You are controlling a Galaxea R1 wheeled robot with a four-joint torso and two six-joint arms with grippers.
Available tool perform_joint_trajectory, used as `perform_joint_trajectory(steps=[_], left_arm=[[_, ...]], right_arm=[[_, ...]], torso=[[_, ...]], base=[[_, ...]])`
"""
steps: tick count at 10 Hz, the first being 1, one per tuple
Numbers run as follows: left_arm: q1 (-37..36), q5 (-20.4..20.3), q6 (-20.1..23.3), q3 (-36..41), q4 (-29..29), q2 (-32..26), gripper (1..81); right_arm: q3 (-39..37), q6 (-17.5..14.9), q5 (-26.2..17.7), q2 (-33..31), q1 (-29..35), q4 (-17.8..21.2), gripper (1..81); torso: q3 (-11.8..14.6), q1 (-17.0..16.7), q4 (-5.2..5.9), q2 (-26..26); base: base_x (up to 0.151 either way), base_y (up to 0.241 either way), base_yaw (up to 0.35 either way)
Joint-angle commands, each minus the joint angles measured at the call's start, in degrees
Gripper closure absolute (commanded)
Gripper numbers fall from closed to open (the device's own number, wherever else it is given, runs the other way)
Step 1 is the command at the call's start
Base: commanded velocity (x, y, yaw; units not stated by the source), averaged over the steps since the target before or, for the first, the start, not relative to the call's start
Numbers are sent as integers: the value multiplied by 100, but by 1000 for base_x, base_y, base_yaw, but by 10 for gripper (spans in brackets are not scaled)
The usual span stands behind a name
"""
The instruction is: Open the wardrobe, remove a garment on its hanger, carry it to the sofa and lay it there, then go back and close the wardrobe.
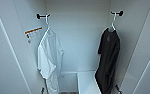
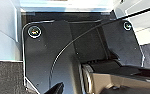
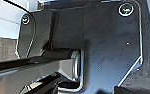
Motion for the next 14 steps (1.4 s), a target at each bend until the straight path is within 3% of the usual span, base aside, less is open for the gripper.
perform_joint_trajectory(steps=[1, 4, 5, 6, 8, 12, 13, 14], left_arm=[[-259, 34, 271, 42, -497, 1, 10], [-558, 113, 332, 42, -392, -87, 10], [-611, 113, 341, 42, -366, -61, 10], [-654, 78, 341, 42, -191, -26, 10], [-804, 113, 341, 42, -31, 19, 10], [-988, 105, 341, 59, -22, -7, 10], [-1068, 105, 341, 215, -22, -76, 10], [-1138, 96, 341, 683, 162, -262, 10]], right_arm=[[3, -24, -353, -2, 200, 44, 10], [21, -24, -353, 16, 200, 53, 10], [12, -24, -353, 16, 200, 52, 10], [3, -24, -353, 7, 192, 53, 10], [3, -24, -344, -2, 200, 53, 10], [3, -24, -344, 16, 218, 44, 10], [3, -24, -344, 16, 217, 44, 10], [3, -24, -353, 16, 217, 44, 10]], torso=[[0, 1, 0, 0], [0, 1, 0, 0], [0, 1, -311, 0], [0, 1, -555, 0], [117, 1, -813, 0], [330, 1, -1566, 0], [179, 1, -1224, 0], [201, 1, -1350, 0]], base=[[0, 0, 0], [0, 0, 0], [0, 0, 0], [0, 0, 0], [0, 0, 0], [0, 0, 0], [0, 0, 0], [0, 0, 0]])
